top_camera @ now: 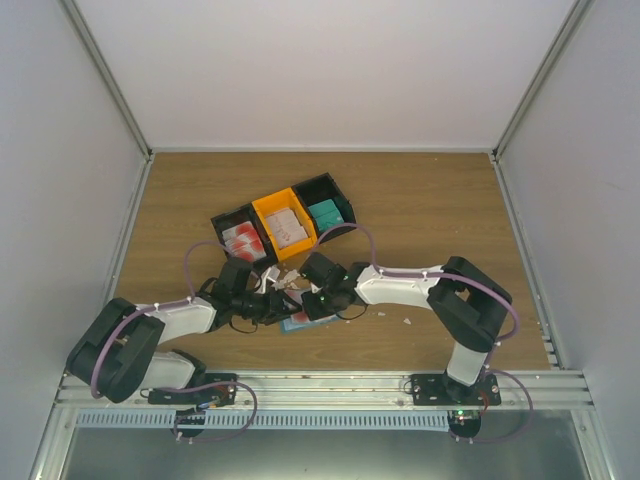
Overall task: Put the credit cards into the card holder
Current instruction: Turn over the card slot in the card holder.
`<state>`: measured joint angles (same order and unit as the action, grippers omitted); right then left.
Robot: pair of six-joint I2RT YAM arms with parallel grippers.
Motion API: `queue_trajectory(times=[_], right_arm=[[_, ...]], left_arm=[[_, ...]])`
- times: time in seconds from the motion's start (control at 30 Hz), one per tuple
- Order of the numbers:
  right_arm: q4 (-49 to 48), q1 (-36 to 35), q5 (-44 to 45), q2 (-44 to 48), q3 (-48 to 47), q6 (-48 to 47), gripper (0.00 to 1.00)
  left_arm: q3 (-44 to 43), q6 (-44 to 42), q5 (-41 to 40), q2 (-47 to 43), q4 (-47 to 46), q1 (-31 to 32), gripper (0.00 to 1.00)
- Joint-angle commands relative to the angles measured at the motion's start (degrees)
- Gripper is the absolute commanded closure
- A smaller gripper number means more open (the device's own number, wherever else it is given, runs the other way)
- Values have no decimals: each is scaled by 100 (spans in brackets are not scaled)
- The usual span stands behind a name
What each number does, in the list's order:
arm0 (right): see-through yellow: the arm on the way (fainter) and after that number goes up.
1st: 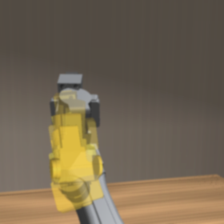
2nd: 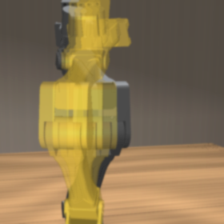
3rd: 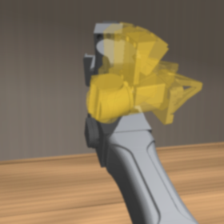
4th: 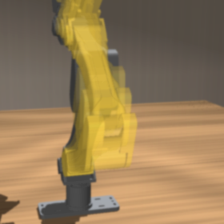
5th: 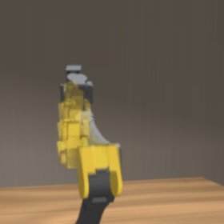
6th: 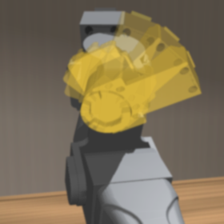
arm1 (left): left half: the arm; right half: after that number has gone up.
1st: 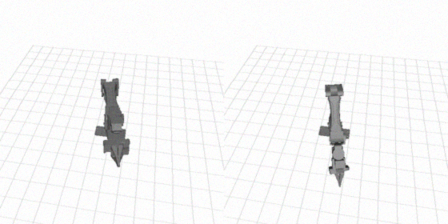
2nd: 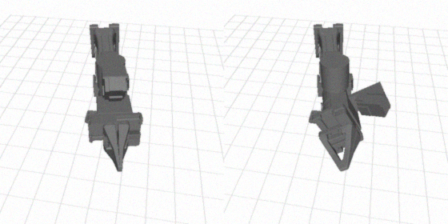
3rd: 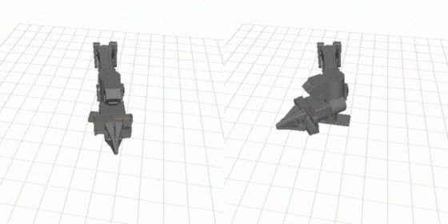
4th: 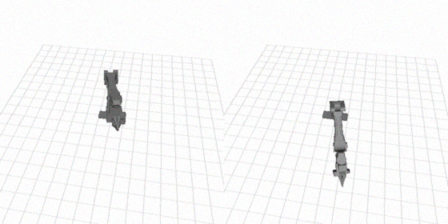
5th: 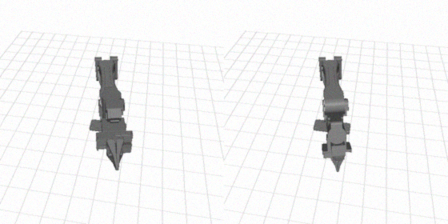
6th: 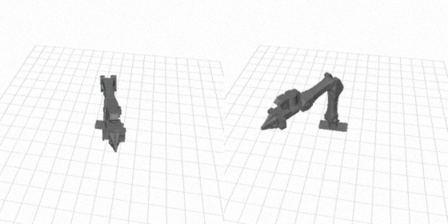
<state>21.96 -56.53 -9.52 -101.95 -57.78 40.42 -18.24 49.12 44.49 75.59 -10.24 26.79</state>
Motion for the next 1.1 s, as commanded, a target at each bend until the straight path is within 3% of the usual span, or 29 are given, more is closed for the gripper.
queue_trajectory(times=[0.0, 0.33, 0.6, 0.77, 1.07], right_arm=[[-50, 62, 15, 181, 185, 144, 91], [-165, 192, 682, 1286, 394, 391, 83], [-146, 464, 1363, 2094, 968, 827, 81], [-178, 635, 1559, 2557, 1269, 923, 78], [-137, 712, 1613, 2961, 1472, 827, 76]], left_arm=[[-42, -48, 109, 16, -268, 10, 63], [-392, -372, 58, 210, 70, 3, 58], [-980, -612, 377, 589, 116, 203, 46], [-1447, -664, 188, 1087, 325, 413, 32], [-1930, -917, -355, 1032, 913, 416, 23]])
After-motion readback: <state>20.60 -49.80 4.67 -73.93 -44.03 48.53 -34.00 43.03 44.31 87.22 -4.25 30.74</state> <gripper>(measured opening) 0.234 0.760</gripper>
